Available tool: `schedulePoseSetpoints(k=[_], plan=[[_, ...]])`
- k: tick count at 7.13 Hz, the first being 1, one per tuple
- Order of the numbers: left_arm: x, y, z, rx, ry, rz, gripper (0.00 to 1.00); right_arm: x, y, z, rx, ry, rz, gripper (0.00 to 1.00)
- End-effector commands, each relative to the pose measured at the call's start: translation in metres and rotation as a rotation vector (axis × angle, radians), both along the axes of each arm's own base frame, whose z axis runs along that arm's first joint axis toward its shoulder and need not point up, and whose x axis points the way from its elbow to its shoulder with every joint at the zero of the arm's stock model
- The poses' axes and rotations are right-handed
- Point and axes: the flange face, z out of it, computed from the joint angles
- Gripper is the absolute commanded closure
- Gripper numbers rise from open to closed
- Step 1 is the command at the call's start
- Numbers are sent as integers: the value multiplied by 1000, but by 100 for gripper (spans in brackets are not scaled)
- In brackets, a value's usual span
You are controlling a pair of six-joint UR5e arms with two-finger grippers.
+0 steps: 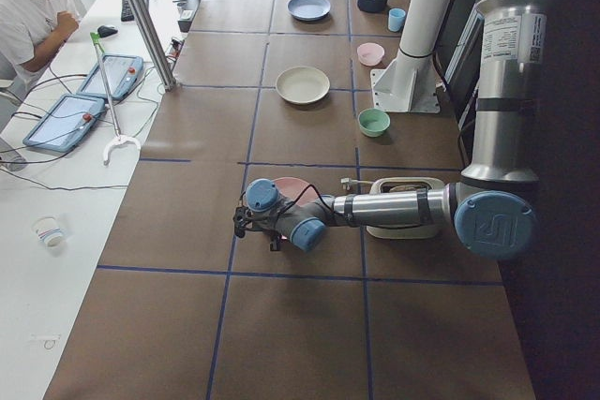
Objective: Stack three plates with pink and blue
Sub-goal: 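Grasp the pink plate rim with the left gripper and lift it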
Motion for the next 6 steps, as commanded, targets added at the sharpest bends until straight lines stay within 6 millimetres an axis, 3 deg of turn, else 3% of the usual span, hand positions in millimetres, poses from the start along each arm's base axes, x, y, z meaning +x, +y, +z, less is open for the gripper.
schedulePoseSetpoints(k=[1,2,3,4,6], plan=[[15,-24,-52,68,64,-22,100,-5,-1,-2,21,-7,-11,0],[26,-38,-99,61,145,-26,100,-6,-1,-2,19,-6,-9,0],[41,-60,-160,43,236,-34,100,-8,-1,-2,19,-6,-12,0],[89,-66,-236,56,300,-4,100,-10,-2,-2,19,-5,-17,0],[235,-36,-366,40,368,44,100,-12,-2,-4,8,-6,-6,0]])
